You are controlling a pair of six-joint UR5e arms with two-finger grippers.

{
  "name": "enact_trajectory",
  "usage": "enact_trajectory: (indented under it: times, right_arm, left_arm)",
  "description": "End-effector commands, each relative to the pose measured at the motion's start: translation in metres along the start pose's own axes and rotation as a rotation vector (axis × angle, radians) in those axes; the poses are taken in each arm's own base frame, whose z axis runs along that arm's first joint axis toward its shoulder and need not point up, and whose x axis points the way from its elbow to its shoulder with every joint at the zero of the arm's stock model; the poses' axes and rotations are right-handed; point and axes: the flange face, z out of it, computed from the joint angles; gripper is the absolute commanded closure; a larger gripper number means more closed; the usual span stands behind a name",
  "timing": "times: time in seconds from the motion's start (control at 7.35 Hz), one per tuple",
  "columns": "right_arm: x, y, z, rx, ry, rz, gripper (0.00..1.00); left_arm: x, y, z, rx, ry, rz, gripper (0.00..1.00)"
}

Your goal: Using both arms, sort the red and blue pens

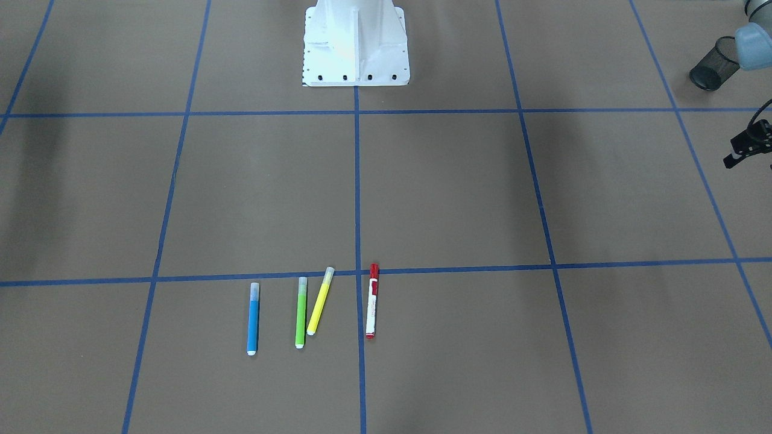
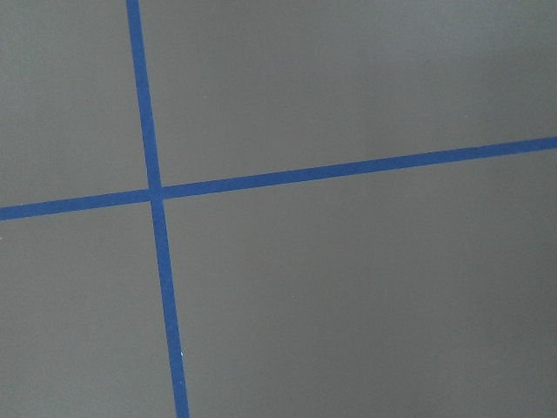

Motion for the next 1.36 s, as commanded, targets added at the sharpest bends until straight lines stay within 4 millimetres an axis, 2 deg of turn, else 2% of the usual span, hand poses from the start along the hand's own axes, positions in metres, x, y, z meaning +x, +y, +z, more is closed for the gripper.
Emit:
enact_trajectory:
  times: [0.0,0.14,0.41,0.82,1.23]
  right_arm:
    - [-0.003,0.0,0.0,0.0,-0.01,-0.006,0.0]
    - [-0.005,0.0,0.001,-0.005,-0.026,-0.007,0.0]
    - [-0.007,0.0,0.002,-0.008,-0.029,-0.011,0.0]
    - [-0.011,0.0,0.004,-0.013,-0.032,-0.015,0.0]
    - [-0.012,0.0,0.006,-0.021,-0.045,0.008,0.0]
  left_arm:
    - [-0.002,0.003,0.002,-0.006,0.001,-0.005,0.0]
    - [0.001,0.002,0.0,0.007,0.002,0.013,0.0]
    - [-0.008,0.015,0.005,0.002,-0.002,0.007,0.0]
    - [-0.008,0.012,0.006,-0.002,0.004,-0.003,0.0]
    - [0.0,0.008,0.0,0.015,0.014,0.018,0.01]
